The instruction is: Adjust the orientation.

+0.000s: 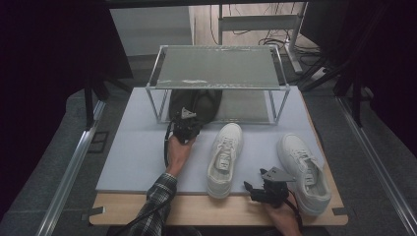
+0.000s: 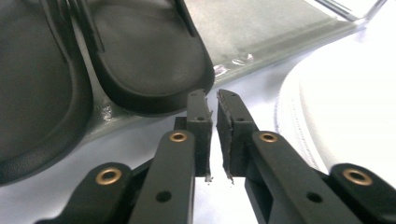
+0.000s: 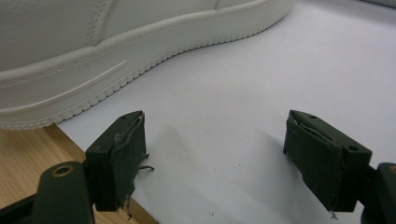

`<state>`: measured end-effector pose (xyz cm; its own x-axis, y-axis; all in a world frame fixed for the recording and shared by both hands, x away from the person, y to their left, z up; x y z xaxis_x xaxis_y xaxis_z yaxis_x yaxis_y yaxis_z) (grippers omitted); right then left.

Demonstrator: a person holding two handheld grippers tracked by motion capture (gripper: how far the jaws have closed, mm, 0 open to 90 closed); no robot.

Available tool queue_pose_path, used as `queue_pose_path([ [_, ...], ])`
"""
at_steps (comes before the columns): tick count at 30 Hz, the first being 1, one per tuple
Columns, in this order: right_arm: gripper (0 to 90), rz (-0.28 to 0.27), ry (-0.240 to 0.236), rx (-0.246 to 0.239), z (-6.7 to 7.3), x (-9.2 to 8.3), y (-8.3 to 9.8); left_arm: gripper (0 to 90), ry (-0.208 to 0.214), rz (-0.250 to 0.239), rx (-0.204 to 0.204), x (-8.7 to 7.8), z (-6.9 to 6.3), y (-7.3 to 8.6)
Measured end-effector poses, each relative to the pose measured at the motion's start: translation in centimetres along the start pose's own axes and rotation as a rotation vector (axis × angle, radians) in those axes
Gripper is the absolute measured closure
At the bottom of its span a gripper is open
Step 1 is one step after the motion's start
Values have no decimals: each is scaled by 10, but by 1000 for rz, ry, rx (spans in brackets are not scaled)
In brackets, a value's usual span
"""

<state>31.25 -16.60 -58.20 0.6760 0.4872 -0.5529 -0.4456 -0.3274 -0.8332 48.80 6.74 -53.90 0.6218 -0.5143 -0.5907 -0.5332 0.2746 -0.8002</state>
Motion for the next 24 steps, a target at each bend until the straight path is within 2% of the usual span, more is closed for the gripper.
queue_pose_path([
  [24,214,3,2,0,0,0,0,705,56,-24,24,-35,-14,16],
])
Point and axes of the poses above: each handheld gripper's, and its own axes: x roughly forward along the jaws, y roughly out of its underside, z roughly to its left, the point moved 8 cm from there along x, roughly forward along the jaws, and after that the axes turned 1 degree about y, right-handed, at the moved point
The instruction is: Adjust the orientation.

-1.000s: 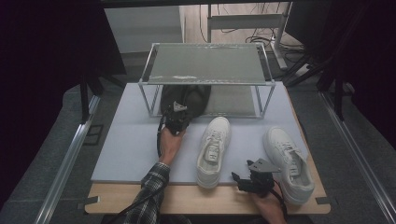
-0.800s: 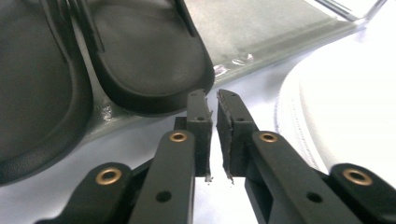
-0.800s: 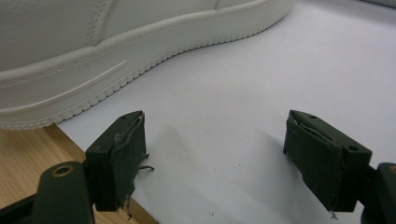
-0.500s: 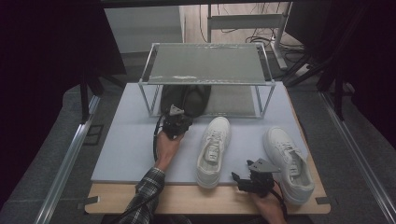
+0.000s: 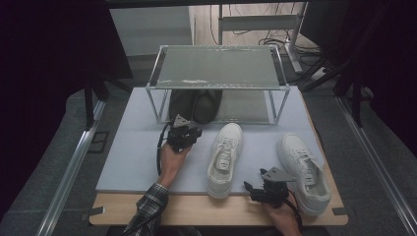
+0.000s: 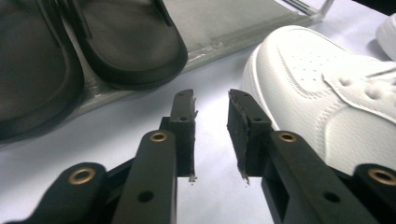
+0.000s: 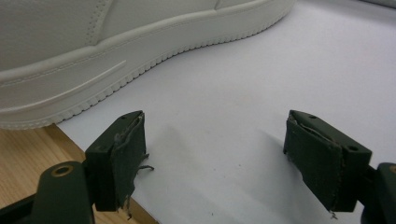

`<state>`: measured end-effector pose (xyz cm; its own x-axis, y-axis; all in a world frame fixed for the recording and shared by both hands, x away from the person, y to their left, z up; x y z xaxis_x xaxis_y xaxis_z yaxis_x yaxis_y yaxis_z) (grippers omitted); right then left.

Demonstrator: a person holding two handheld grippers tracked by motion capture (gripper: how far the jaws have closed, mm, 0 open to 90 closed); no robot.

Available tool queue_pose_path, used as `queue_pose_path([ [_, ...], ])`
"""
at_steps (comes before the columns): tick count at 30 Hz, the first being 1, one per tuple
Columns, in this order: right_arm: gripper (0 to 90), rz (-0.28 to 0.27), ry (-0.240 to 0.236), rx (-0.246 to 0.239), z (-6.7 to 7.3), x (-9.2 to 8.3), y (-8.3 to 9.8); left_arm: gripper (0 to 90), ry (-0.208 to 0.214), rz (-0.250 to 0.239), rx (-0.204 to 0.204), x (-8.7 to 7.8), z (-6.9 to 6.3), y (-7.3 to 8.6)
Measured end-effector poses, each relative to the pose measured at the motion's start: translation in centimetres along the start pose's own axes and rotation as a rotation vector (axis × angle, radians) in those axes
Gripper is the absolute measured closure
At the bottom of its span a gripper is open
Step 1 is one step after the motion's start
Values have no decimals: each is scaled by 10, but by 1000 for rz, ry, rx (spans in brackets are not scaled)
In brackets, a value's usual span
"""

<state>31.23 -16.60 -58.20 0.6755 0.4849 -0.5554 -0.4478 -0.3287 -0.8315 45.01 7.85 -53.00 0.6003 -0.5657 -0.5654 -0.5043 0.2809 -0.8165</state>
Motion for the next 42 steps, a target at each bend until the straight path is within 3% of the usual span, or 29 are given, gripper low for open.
queue_pose_path([
  [18,213,1,3,-2,0,0,0,476,38,25,22,-25,-13,18],
  [32,214,2,4,-1,0,0,0,275,32,34,26,-48,-15,36],
  [42,213,2,5,-1,0,0,0,132,5,44,67,-65,-19,54],
])
Point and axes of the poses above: each handheld gripper's, and its own axes: x roughly forward along the jaws, y roughly out of its underside, z roughly to its left, the point moved 8 cm from there along x, roughly forward along the jaws, and after that the axes turned 1 degree about y, right-handed, at the moved point
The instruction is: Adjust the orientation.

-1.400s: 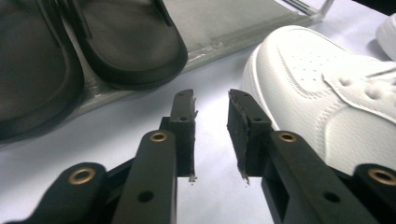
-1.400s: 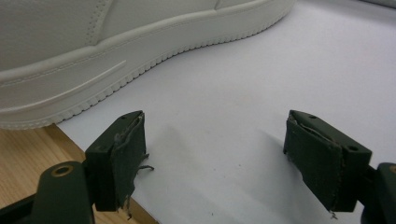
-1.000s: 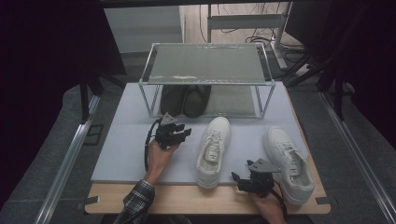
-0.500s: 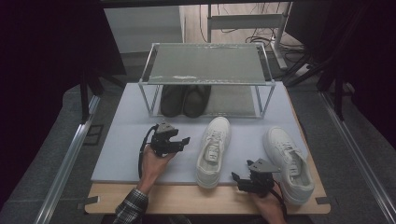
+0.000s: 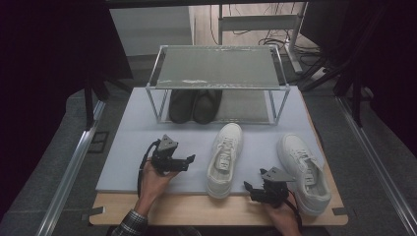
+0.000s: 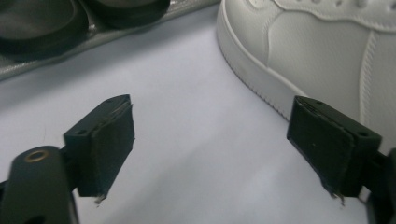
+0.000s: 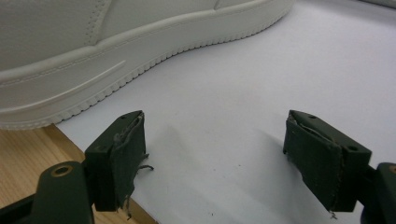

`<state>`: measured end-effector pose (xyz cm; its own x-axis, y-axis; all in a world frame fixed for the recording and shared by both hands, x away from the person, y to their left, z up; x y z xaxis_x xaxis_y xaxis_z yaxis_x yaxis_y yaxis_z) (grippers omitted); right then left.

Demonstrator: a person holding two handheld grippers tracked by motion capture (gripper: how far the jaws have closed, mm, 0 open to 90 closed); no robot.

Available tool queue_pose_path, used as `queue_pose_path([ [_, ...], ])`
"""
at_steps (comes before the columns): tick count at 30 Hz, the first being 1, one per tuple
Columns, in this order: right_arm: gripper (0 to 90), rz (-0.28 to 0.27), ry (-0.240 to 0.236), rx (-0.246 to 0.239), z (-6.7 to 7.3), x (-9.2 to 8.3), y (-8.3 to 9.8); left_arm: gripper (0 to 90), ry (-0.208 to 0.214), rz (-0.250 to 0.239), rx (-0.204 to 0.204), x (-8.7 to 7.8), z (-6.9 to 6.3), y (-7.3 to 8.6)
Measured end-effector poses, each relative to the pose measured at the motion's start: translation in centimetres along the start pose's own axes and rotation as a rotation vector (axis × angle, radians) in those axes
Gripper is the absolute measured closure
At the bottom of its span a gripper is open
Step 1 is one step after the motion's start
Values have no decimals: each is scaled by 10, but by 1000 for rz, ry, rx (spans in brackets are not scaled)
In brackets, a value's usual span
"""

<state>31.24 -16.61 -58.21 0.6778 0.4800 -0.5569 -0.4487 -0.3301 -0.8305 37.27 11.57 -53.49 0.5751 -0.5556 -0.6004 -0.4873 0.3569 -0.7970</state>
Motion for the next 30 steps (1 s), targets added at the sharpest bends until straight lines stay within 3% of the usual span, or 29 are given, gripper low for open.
queue_pose_path([
  [10,214,0,0,1,0,0,0,125,-18,10,-2,-10,-3,23],
  [14,216,-2,-3,3,0,0,0,126,-40,19,16,-14,-4,35],
  [20,216,-2,-4,5,0,0,0,130,-49,10,-11,-20,-4,51],
  [30,214,1,-1,2,0,0,0,127,-113,19,-6,-25,2,70],
])
Point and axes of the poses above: each handheld gripper's, and its own axes: x roughly forward along the jaws, y roughly out of its underside, z roughly to its left, the point moved 8 cm from there along x, roughly forward along the jaws, and after that the axes turned 1 degree about y, right-handed, at the moved point
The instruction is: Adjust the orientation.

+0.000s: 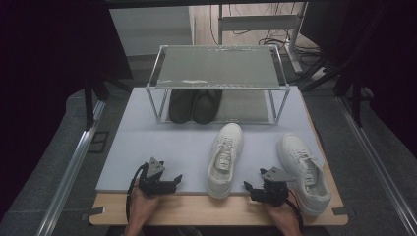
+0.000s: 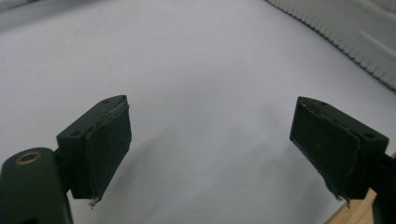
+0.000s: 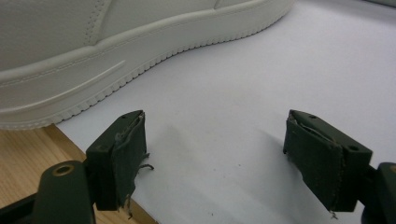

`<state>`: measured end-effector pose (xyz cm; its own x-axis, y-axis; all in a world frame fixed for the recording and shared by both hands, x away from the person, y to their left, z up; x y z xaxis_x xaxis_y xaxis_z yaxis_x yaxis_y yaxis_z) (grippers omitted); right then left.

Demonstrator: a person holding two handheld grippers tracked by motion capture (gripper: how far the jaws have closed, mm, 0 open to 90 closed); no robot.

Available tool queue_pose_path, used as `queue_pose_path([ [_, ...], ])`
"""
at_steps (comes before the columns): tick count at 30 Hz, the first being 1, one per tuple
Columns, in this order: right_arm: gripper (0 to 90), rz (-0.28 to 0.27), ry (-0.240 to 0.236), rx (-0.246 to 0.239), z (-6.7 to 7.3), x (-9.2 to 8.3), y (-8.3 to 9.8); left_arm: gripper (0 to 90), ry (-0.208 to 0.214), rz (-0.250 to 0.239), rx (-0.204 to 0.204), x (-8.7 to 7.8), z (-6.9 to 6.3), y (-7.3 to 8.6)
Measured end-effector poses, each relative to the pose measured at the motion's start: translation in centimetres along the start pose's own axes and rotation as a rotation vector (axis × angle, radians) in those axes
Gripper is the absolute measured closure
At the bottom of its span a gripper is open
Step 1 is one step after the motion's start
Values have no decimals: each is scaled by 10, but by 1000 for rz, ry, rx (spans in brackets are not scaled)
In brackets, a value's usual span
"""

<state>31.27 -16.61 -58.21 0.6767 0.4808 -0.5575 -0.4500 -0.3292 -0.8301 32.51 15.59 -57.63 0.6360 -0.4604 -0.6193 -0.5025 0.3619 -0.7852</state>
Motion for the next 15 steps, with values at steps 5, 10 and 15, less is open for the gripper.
queue_pose_path([
  [5,212,-1,5,5,0,0,0,123,-11,12,-2,4,3,9],
  [10,203,-1,2,4,0,0,0,125,21,-16,-28,5,6,12],
  [15,174,12,-8,2,2,1,-1,126,19,-15,-29,5,6,12],
])
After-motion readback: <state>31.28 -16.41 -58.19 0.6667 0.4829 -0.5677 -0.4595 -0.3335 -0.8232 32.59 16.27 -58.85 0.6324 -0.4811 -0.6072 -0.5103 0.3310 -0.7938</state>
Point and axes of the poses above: each handheld gripper's, and its own axes: x roughly forward along the jaws, y roughly out of its underside, z roughly to its left, the point moved 8 cm from there along x, roughly forward along the jaws, and after that the axes turned 1 degree about y, right-handed, at the moved point
